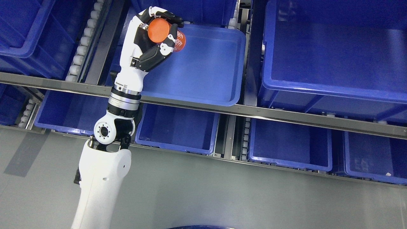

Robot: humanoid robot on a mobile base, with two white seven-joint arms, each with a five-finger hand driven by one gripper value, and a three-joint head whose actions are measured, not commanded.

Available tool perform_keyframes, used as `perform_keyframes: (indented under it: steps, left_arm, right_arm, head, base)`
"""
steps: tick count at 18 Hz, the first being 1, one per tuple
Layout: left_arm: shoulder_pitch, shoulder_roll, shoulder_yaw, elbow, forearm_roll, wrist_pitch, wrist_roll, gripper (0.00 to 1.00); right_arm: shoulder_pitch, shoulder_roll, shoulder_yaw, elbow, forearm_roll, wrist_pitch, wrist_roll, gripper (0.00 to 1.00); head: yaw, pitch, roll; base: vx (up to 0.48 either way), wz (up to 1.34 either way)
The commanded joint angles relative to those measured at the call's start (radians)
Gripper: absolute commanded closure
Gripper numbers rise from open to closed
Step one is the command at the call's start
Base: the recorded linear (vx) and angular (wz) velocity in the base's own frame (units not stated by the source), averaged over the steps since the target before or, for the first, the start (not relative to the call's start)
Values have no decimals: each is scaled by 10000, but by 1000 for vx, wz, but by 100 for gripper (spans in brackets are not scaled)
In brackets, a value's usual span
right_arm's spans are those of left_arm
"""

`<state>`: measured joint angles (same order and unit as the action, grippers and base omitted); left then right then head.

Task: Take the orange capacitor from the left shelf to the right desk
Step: 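Lift the capacitor up out of the blue tray with the left hand, then hold the capacitor in the left hand while turning toward the steel table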

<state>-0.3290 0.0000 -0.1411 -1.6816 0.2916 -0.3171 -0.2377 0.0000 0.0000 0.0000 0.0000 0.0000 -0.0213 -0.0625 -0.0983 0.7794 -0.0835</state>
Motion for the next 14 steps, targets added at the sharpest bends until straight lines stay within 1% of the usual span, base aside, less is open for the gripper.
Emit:
perform_keyframes:
  steps: [1, 8, 14]
  left_arm:
    - [84, 175, 92, -349, 14, -65, -1, 99]
    - [23, 175, 76, -349, 14, -50, -16, 99]
    - [-130, 175, 0, -349, 44, -20, -46, 99]
  right_arm:
    - [31, -175, -169, -175, 31, -2, -3, 0]
    - [31, -175, -169, -175, 31, -2, -3, 0]
    - [31, -175, -169, -175, 31, -2, -3, 0]
  head:
    - [0, 0, 0]
    - [0, 0, 0]
    - [0, 0, 0]
  base:
    - [-188, 103]
    - [-190, 61]
    - [-157, -357]
